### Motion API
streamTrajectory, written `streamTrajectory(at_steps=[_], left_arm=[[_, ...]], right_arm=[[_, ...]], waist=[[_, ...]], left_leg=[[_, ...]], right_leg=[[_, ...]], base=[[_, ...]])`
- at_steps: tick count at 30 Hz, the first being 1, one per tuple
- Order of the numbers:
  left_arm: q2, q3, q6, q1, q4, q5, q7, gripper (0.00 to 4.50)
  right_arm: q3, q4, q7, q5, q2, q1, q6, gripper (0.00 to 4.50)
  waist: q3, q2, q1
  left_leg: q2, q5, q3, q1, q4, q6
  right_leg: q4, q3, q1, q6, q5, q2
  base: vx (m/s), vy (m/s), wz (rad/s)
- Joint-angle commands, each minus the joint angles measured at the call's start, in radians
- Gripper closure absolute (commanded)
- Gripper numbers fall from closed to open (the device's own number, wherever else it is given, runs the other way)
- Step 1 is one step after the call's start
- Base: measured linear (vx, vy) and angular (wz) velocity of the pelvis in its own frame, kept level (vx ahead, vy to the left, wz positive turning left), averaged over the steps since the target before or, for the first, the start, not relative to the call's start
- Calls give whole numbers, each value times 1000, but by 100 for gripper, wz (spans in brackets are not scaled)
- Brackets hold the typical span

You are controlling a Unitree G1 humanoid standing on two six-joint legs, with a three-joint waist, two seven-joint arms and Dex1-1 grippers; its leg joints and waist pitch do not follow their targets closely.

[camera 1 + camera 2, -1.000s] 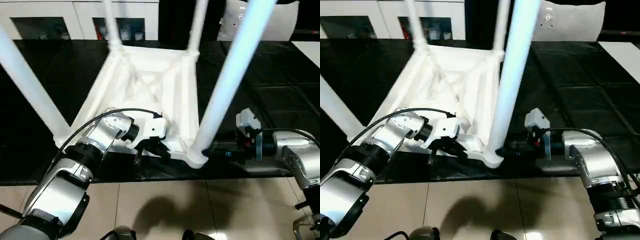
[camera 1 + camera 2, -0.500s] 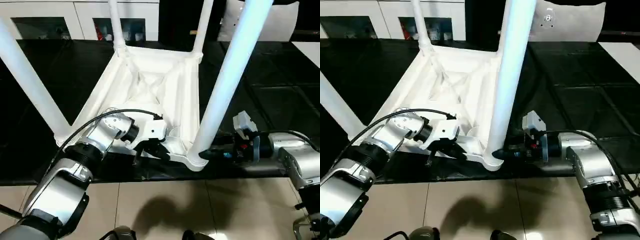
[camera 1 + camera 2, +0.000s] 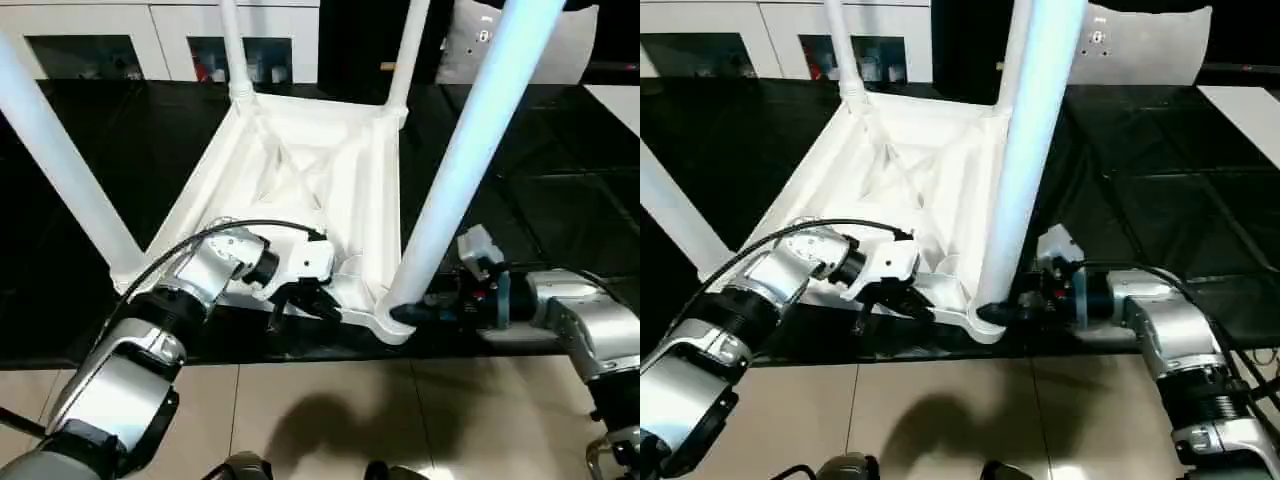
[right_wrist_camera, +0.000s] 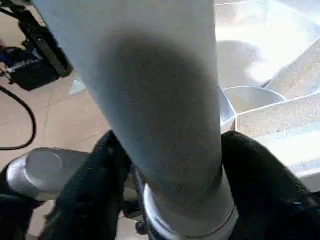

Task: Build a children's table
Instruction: Rotate leg to tighten

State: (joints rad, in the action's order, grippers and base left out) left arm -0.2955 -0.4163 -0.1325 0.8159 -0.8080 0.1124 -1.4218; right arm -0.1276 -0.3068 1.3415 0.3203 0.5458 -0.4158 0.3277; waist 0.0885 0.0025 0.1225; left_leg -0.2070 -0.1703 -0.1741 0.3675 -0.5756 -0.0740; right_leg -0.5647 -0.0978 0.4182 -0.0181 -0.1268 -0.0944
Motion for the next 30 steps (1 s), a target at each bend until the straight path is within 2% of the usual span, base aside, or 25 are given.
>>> streamTrajectory(at_steps=[1,10,15,17,18,19,20,21,22,23,24,25,26,27,28,29,30], left_arm=[[18,-41,-14,-18,13,17,-27,450],[17,-40,-13,-21,13,21,-23,450],[18,-36,3,-22,11,26,-3,450],[35,-25,61,-18,0,37,63,450],[42,-19,82,-17,-1,36,82,450],[49,-13,102,-16,-1,35,99,450],[74,6,165,-12,-2,29,153,450],[74,6,165,-12,-2,29,153,450],[128,46,272,0,-8,7,250,450],[143,57,299,3,-9,-1,275,450],[161,72,324,10,-14,-10,305,450],[197,98,359,26,-32,-24,372,450],[207,105,366,31,-38,-27,390,450],[211,107,369,33,-41,-28,398,450],[257,134,385,53,-71,-37,487,450],[270,141,388,58,-77,-38,511,450],[278,147,390,61,-82,-39,527,450]], right_arm=[[-2,16,-6,-7,6,7,0,144],[7,12,11,28,2,2,36,222],[8,34,5,36,-1,19,47,239],[18,51,-41,39,-19,32,71,241],[21,56,-64,34,-28,35,74,241],[23,60,-86,29,-36,37,77,241],[34,42,-206,-11,-74,27,88,241],[34,42,-206,-11,-74,27,88,241],[63,5,-412,-66,-151,3,106,243],[72,-3,-469,-79,-173,-4,112,243],[85,-9,-524,-86,-195,-13,127,243],[108,-22,-631,-102,-239,-29,155,247],[115,-25,-662,-107,-251,-34,161,248],[117,-26,-676,-110,-257,-35,162,249],[151,-46,-820,-133,-318,-55,156,249],[162,-51,-856,-136,-335,-59,148,249],[169,-54,-880,-138,-347,-63,142,249]], waist=[[-84,-13,-4],[-85,-14,-1],[-84,-14,1],[-84,-15,1],[-76,-12,3],[-74,-14,2],[-71,-15,1],[-68,-15,-3],[-61,-12,-10],[-52,-13,-19],[-51,-14,-26],[-52,-18,-49],[-51,-16,-57],[-55,-14,-72],[-54,-5,-85],[-53,2,-101],[-53,2,-101]], left_leg=[[-25,-167,-5,-9,57,90],[-25,-159,-5,-8,56,92],[-24,-158,-5,-8,55,94],[-25,-160,-6,-8,56,91],[-24,-171,-5,-8,58,89],[-23,-191,-6,-11,59,81],[-21,-216,-5,-12,61,68],[-20,-228,-4,-11,62,59],[-18,-266,1,-15,66,33],[-13,-295,2,-16,66,21],[-9,-321,4,-21,65,8],[2,-353,13,-18,62,-8],[1,-361,16,-16,62,-10],[3,-378,21,-16,61,-6],[-1,-404,24,-23,63,10],[-8,-433,29,-18,69,18],[-8,-433,29,-18,69,18]], right_leg=[[45,44,-66,-238,-260,-53],[44,44,-67,-233,-259,-53],[45,44,-66,-234,-256,-53],[46,45,-67,-227,-267,-53],[50,44,-63,-222,-293,-53],[56,44,-61,-210,-338,-53],[63,43,-60,-191,-401,-54],[65,43,-58,-180,-431,-53],[75,38,-53,-155,-521,-54],[84,34,-49,-134,-583,-53],[92,30,-47,-110,-640,-53],[110,12,-54,-44,-739,-53],[114,6,-55,-32,-744,-51],[128,-7,-60,-5,-750,-50],[139,-17,-59,-9,-727,-50],[139,-26,-65,-24,-670,-49],[139,-26,-65,-24,-670,-49]], base=[[0,0,0],[0,0,0],[0,0,0],[0,0,0],[0,0,0],[0,0,0],[0,0,0],[0,0,0],[-59,-6,-3],[-62,-3,-6],[-62,-3,-6],[-56,16,-13],[-56,38,-16],[-56,38,-16],[-38,53,-12],[-22,51,-11],[-22,51,-11]])
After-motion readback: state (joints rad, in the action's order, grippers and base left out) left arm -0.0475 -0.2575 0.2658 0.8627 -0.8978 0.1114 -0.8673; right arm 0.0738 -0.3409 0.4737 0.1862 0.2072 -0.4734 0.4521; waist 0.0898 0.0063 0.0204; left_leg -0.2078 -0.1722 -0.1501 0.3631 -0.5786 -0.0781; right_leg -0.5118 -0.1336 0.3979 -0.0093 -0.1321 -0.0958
